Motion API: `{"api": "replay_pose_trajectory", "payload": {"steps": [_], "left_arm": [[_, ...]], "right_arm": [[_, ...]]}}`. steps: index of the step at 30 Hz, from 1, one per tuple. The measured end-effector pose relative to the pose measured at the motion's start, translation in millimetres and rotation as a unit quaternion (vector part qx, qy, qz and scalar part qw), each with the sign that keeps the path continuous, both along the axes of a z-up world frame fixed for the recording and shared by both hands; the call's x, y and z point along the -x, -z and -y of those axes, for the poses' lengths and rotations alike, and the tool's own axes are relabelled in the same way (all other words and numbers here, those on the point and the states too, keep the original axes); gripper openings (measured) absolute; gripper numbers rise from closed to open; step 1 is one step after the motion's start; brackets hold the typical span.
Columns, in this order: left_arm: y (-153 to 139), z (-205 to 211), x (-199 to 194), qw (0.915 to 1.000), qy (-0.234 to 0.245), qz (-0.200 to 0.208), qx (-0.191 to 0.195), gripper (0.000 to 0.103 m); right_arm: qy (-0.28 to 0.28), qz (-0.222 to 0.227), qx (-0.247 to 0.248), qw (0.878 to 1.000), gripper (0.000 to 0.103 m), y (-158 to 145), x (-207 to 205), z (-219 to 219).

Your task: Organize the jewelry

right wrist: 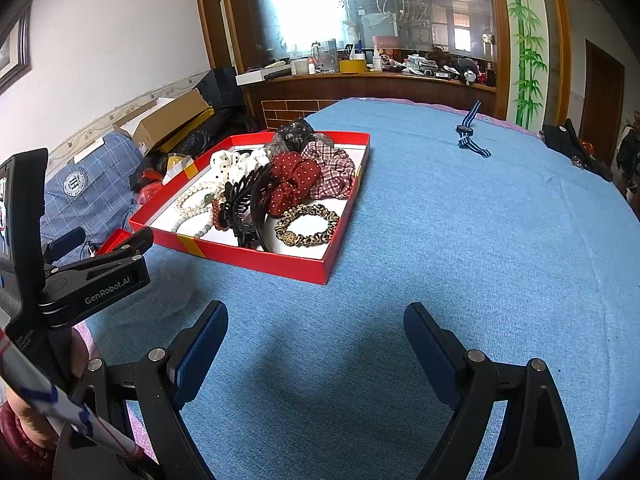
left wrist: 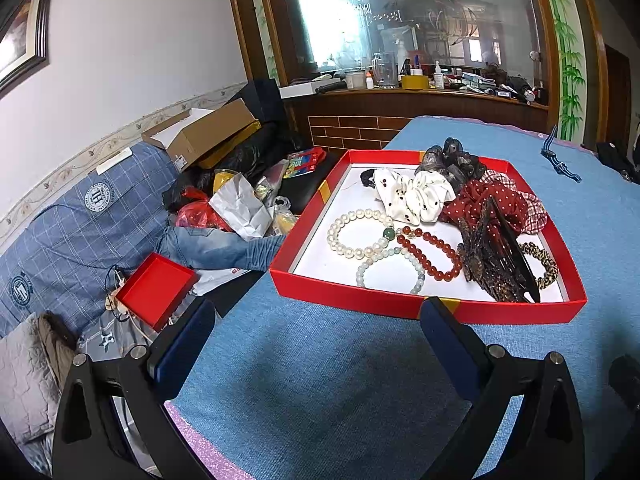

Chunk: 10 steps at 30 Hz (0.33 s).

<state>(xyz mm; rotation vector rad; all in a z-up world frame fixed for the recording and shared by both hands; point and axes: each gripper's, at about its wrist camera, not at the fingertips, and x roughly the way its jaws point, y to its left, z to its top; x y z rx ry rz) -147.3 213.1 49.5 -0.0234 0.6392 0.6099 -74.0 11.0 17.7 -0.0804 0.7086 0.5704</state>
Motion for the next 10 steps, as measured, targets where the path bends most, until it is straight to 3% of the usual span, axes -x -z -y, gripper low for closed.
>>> {"api": "replay_pose_trajectory", "payload": {"steps": [8, 10], "left_arm": [[-14.1, 5.9, 3.7, 0.9998, 0.016, 0.014, 0.006, 0.102], [-20.0, 22.4, -3.0, 0.9988, 0.048, 0.011, 0.003, 0.102]], "right_arm": [[0.033, -0.012, -0.011, 0.999, 0.093, 0.4, -7.2, 21.6], [0.065, -0.021, -0.008, 0.998, 0.093, 1.8, -15.1, 40.0]]}}
